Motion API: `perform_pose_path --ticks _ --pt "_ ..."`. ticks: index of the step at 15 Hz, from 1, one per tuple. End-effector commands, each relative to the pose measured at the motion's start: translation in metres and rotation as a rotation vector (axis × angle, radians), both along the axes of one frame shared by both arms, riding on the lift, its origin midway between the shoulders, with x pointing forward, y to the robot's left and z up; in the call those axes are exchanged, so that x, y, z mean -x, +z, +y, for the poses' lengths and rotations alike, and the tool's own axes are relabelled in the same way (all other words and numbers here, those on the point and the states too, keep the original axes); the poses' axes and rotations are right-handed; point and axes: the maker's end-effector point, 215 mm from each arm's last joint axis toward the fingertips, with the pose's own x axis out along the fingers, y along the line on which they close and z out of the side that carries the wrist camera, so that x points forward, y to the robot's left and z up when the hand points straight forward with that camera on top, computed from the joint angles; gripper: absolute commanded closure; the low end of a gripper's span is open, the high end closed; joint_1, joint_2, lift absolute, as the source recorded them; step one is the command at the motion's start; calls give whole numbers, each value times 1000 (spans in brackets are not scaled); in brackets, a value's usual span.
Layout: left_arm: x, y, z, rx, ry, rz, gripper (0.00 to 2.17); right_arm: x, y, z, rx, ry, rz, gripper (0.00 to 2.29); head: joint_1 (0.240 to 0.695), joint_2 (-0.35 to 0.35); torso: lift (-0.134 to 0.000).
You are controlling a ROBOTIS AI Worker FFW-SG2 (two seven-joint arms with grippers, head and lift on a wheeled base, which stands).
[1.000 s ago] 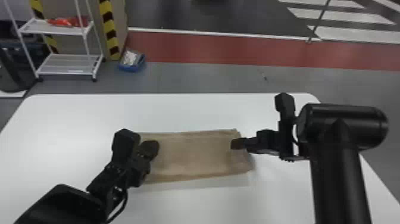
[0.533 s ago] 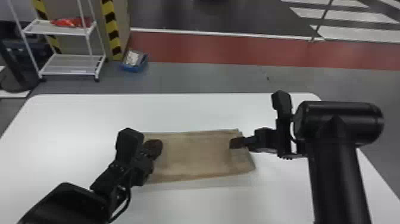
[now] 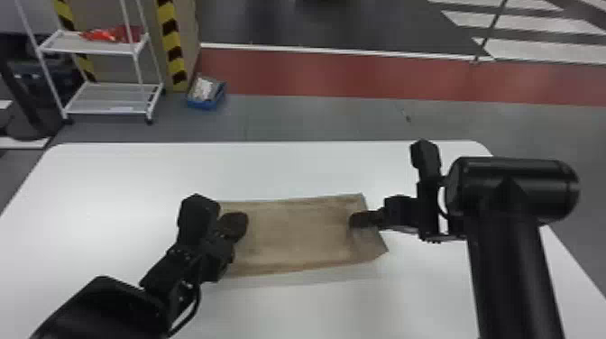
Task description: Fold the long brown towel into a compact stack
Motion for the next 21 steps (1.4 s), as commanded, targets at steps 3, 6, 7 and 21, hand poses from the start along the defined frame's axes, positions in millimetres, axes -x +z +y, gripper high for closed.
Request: perform_pose_path --ticks 3,6,7,21 --pt "0 -4 3 -8 3 11 2142 2 12 11 -80 4 -33 1426 695 -93 -124" --pt "2 -12 6 -19 7 33 2142 1 18 11 -106 -4 -43 1450 695 -83 -124" --pt "2 -12 5 -18 7 35 2142 2 20 13 -129 -6 -41 1450 695 -81 -124" --pt "37 -23 -77 57 -109 103 2142 8 101 54 -336 73 -185 1447 695 -108 -124"
